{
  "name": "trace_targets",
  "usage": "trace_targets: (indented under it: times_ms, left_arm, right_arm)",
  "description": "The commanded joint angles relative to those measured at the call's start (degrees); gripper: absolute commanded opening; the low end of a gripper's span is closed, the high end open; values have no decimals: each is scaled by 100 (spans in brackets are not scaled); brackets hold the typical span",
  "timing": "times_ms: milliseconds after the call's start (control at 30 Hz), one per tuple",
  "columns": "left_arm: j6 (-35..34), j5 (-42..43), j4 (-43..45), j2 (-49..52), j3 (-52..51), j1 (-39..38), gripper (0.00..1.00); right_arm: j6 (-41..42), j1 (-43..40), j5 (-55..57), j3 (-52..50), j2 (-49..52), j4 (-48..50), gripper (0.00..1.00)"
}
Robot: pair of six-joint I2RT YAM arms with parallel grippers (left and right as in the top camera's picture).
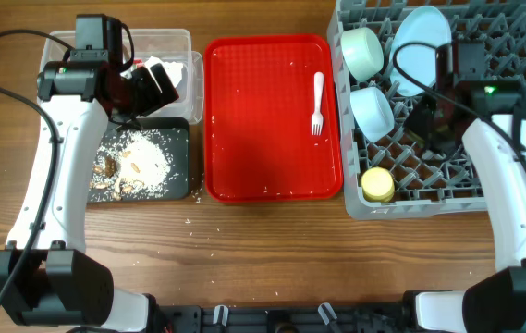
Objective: Sort waste into correct bins and load items into the dishwasher rack
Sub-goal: 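Grasp the white spoon and fork with the right gripper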
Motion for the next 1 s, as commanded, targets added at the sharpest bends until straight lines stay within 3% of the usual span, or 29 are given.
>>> trace_targets:
  times_ms: [0,133,200,300,400,467,600,733,967]
  left_arm:
    - [9,-35,-7,11,31,22,100]
    - [9,-35,-7,11,31,22,100]
    - [9,-35,-7,11,31,22,100]
    - [9,-35,-7,11,31,22,100]
    - [9,-35,-7,11,31,22,100]
    - [9,-35,-7,11,33,22,100]
    - [9,-35,-7,11,31,22,100]
    - [9,-35,-7,11,31,22,100]
    - [9,-35,-7,11,31,22,100]
  right_arm:
    - [372,7,-533,-721,42,614,17]
    - [291,7,-664,-844,39,929,30]
    - [-570,20,-1121,-643,20,916,36]
    - [-1211,227,-1014,96,-282,614,45]
    - [-1880,1001,-990,796,-487,619,63]
    - [-1873,2048,-365,914,-315,933,82]
    - [-1456,2688,-57,916,765,1456,82]
    - [-1084,2599,-9,916,2111,2026,74]
    - [-929,2566,564,914,3289,2020,63]
